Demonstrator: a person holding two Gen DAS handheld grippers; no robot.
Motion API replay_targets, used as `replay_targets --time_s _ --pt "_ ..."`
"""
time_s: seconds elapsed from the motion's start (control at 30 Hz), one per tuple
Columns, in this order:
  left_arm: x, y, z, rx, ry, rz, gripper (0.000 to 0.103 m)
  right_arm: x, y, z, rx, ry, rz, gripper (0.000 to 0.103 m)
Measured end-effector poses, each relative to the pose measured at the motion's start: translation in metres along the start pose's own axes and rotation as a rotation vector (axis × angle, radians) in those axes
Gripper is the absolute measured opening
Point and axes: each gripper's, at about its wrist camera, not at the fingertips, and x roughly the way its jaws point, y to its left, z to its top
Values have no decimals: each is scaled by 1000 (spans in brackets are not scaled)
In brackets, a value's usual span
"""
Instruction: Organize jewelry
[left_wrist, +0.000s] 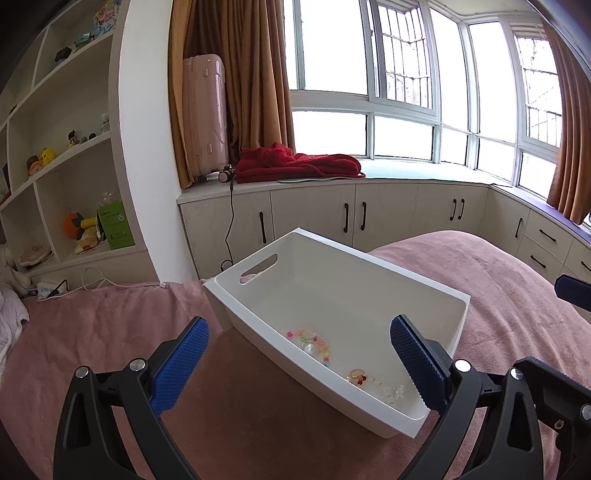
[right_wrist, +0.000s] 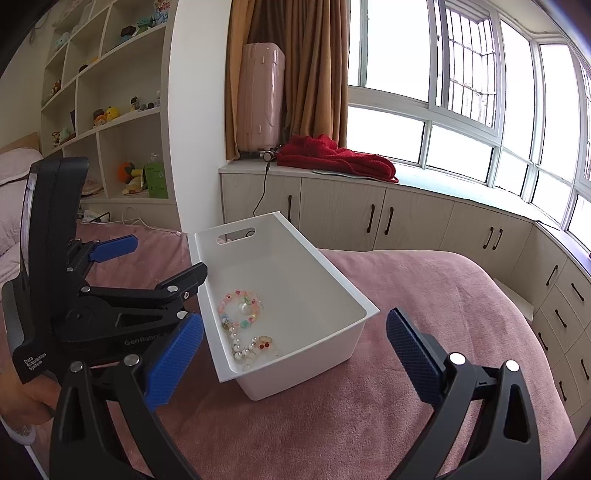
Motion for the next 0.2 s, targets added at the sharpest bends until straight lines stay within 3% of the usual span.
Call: replay_targets --time_s 0.2 --pt "4 1 1 -6 26 -23 99 1 0 -1 -3 4 2 98"
